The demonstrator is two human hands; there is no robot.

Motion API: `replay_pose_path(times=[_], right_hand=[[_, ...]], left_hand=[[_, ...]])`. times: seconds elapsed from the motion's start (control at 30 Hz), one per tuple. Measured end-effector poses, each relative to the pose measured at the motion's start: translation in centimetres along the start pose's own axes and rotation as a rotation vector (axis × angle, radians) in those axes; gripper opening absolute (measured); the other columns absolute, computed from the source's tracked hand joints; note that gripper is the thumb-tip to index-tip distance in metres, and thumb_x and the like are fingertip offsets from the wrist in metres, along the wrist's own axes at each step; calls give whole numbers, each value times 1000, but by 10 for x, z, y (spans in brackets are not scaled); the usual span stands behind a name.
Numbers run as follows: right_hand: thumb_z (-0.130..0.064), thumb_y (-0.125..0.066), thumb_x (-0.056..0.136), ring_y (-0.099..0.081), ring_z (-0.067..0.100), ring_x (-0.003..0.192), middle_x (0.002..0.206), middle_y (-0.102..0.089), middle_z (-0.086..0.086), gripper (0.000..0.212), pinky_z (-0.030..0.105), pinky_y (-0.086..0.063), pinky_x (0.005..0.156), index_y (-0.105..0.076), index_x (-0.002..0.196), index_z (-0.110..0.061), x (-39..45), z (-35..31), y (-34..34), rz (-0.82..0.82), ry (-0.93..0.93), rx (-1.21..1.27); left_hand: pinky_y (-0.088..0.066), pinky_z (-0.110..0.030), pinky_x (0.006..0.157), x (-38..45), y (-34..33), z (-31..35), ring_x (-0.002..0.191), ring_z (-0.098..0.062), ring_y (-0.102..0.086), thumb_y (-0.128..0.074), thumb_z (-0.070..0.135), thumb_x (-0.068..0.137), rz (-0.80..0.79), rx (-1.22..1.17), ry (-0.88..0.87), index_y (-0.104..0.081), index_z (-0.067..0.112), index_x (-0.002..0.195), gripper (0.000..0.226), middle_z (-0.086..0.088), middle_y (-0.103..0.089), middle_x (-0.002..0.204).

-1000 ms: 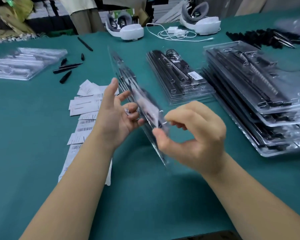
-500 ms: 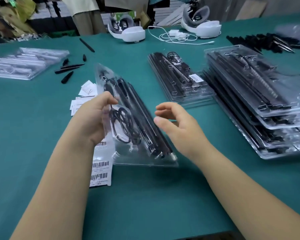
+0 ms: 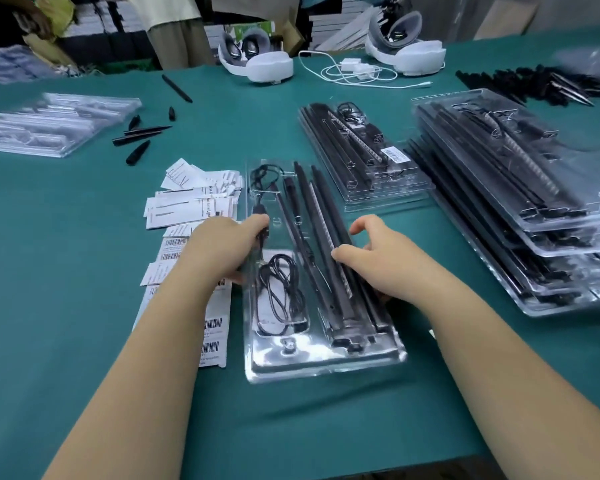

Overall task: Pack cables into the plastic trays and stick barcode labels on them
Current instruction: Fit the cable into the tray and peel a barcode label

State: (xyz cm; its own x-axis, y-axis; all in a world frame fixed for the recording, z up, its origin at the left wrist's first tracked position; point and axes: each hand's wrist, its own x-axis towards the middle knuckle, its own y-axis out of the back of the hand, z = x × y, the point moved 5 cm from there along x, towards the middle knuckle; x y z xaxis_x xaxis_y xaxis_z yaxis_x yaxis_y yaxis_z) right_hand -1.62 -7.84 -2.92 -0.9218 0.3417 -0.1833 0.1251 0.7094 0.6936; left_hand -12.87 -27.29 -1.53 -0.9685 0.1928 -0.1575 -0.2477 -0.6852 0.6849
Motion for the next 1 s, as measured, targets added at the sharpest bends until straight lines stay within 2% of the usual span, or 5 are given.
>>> replay_pose_path(times=[0.2, 0.37, 0.5, 0.67, 1.0], right_hand=[[-69, -52, 78, -50, 10, 58, 62, -54, -6, 41, 27, -30, 47, -43, 93, -32, -5, -2, 15, 149, 32, -277], [-72, -53, 75, -55, 10, 65, 64, -60, -7, 46, 25, -32, 48, -50, 80, -26, -3, 1, 17, 132, -6, -350], [-62, -54, 82, -52, 6, 67, 69, -59, -8, 38, 24, -36, 50, -56, 79, -25, 1, 2, 17, 137, 7, -310], [-51, -54, 86, -59, 16, 76, 75, -63, 0, 38, 28, -46, 62, -61, 86, -14, 3, 4, 15, 185, 44, -237], [-50, -54, 87, -57, 14, 71, 73, -61, -3, 31, 27, -43, 58, -57, 82, -19, 5, 7, 13, 180, 37, -207]], left_hand=[[-44, -30, 59, 3, 1, 3, 59, -24, -53, -50, 58, 88, 77, 444, -98, -59, 6, 66, 57, -10, -53, 62], [-36, -28, 63, 8, 38, -10, 88, -26, -57, -53, 47, 88, 342, 488, -19, -61, 23, 110, 34, -5, -65, 102], [-36, -29, 56, 16, 61, -39, 74, -23, -55, -63, 48, 82, 168, 478, 160, -63, 3, 93, 47, -9, -63, 92], [-34, -33, 73, 7, 60, -43, 90, -24, -47, -79, 53, 67, -61, 492, 195, -50, 12, 97, 59, -2, -50, 101], [-40, -34, 87, 0, 60, -38, 113, -26, -54, -71, 47, 79, -97, 508, 113, -64, 14, 120, 53, -6, -59, 129]])
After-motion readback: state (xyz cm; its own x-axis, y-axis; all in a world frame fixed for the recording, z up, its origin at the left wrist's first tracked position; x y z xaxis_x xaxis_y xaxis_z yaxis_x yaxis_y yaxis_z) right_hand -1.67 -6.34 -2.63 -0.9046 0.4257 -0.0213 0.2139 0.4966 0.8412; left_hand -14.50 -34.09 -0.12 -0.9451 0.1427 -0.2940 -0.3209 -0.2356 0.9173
